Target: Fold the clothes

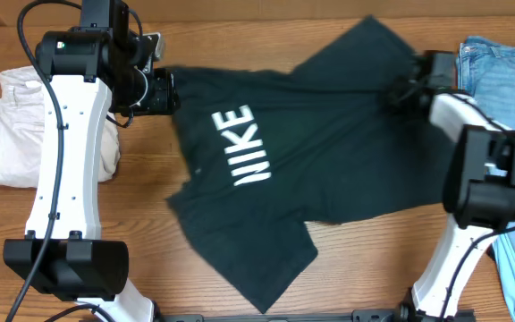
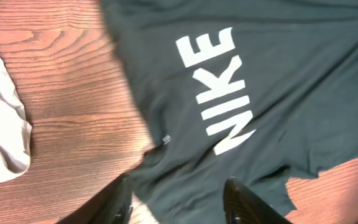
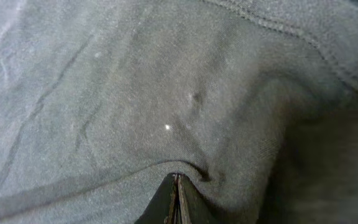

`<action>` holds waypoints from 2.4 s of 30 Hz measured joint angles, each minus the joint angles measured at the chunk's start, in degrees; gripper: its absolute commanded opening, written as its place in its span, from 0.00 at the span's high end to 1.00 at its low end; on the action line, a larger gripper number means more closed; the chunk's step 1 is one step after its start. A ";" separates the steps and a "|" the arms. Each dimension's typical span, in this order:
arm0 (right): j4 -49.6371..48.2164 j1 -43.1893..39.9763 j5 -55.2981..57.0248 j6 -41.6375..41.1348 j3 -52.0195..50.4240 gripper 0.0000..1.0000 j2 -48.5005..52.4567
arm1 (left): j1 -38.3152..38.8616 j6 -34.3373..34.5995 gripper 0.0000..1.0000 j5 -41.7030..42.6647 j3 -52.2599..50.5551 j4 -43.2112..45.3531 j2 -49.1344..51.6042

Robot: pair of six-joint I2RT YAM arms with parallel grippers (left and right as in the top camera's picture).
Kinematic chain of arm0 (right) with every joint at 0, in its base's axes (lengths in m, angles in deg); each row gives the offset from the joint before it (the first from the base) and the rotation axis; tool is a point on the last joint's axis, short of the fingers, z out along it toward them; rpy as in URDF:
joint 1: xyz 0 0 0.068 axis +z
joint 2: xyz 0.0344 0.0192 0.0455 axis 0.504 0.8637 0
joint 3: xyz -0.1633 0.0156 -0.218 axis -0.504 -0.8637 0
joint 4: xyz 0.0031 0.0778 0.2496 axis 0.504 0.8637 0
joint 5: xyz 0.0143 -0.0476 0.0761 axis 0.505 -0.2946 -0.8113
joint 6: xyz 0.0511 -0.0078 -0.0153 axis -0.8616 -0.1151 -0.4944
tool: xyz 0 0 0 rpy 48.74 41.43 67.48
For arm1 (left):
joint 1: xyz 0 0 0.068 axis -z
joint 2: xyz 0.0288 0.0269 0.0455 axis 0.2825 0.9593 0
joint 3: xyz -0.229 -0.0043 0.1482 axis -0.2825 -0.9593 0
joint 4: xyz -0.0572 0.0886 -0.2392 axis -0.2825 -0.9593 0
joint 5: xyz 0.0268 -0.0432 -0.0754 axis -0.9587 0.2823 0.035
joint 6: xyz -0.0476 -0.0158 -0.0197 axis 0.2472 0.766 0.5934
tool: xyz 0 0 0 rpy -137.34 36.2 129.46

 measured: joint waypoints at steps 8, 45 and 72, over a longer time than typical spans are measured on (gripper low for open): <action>13.57 -2.16 -16.79 2.86 4.31 0.68 -0.92 | 0.04 -0.28 0.60 -1.55 -0.22 2.21 0.13; 47.91 14.19 -6.69 2.89 6.21 0.43 -26.16 | -6.12 2.62 0.34 -18.36 14.80 25.14 35.36; 49.70 13.44 -1.88 3.26 -4.61 0.03 -25.73 | 4.83 11.69 0.50 -0.11 -51.10 10.16 -14.36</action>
